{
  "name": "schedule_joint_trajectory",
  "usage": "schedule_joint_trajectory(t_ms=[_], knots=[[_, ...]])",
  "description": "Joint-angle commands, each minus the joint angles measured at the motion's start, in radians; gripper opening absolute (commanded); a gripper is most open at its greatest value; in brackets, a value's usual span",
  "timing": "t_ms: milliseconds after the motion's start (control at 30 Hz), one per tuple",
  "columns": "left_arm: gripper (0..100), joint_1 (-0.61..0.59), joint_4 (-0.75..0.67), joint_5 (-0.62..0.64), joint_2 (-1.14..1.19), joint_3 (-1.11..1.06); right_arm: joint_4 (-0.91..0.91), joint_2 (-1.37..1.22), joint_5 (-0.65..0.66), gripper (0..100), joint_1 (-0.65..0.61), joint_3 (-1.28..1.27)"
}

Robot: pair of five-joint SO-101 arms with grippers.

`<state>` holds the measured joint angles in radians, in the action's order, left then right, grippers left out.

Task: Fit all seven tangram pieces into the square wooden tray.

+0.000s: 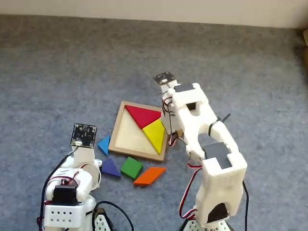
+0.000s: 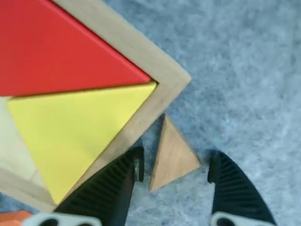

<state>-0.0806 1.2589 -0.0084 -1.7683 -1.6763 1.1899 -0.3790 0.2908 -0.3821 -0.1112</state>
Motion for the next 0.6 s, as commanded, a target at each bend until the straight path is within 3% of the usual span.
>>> schedule_joint_trajectory(t_ms=[0,567], knots=[[1,-0.010,0.005,0.005,-0.053,-0.019,-0.019,0.004,0.060,24.1,-0.016,0.036],[1,-0.010,0.005,0.005,-0.053,-0.019,-0.001,0.012,0.124,7.6,-0.031,0.038]])
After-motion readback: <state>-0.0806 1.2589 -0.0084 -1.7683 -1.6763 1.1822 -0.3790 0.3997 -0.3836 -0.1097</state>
